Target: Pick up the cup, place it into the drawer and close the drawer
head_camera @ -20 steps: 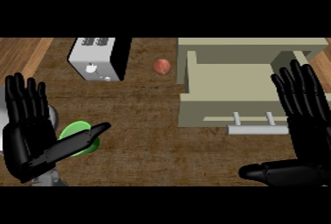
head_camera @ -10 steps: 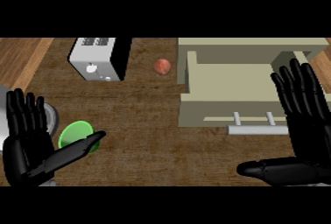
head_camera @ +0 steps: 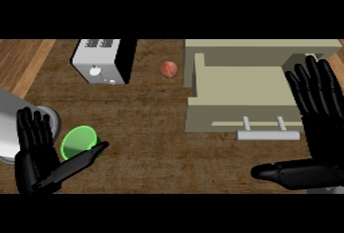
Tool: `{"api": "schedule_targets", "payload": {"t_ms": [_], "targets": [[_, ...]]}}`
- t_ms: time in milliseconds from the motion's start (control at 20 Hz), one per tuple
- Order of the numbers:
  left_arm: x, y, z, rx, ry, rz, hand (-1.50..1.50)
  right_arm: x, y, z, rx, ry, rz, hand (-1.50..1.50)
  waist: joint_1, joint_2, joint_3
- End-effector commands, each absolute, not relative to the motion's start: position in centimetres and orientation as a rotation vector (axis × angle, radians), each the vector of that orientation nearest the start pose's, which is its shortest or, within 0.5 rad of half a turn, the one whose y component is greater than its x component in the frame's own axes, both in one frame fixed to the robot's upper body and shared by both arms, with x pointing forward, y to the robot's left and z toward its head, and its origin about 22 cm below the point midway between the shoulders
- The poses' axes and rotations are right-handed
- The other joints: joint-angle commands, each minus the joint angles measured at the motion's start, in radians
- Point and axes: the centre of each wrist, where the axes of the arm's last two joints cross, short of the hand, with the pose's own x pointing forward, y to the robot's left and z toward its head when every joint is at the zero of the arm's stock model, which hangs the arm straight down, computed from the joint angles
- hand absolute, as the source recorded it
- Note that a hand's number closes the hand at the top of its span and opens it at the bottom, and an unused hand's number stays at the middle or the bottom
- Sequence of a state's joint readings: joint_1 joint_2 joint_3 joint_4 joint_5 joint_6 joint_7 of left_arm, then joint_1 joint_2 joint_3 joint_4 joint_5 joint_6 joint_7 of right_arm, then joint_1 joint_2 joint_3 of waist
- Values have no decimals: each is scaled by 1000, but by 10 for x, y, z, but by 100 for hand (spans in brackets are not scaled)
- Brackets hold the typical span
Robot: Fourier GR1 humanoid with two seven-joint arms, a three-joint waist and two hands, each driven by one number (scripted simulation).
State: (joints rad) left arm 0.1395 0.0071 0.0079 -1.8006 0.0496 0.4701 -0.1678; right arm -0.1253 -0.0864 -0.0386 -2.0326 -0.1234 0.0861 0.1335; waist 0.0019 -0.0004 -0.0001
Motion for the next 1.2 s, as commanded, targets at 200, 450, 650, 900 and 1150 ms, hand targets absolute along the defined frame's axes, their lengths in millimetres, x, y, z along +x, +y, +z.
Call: {"api": "schedule_targets", "payload": {"t_ms": [200, 450, 650, 900, 1150], "targets": [[202, 253, -15, 442, -1728, 459, -150, 217, -229, 144, 142, -2004, 136, -150, -2, 0, 0], [197, 268, -44, 435, -1702, 480, -150, 226, -233, 130, 131, -2022, 140, -150, -1, 0, 0], [195, 271, -52, 452, -1679, 470, -150, 222, -242, 147, 150, -2023, 131, -150, -2, 0, 0], [184, 274, -86, 450, -1670, 488, -150, 223, -239, 140, 145, -2012, 111, -150, -1, 0, 0], [197, 284, -74, 474, -1677, 502, -150, 208, -220, 141, 130, -1999, 100, -150, -2, 0, 0]]}}
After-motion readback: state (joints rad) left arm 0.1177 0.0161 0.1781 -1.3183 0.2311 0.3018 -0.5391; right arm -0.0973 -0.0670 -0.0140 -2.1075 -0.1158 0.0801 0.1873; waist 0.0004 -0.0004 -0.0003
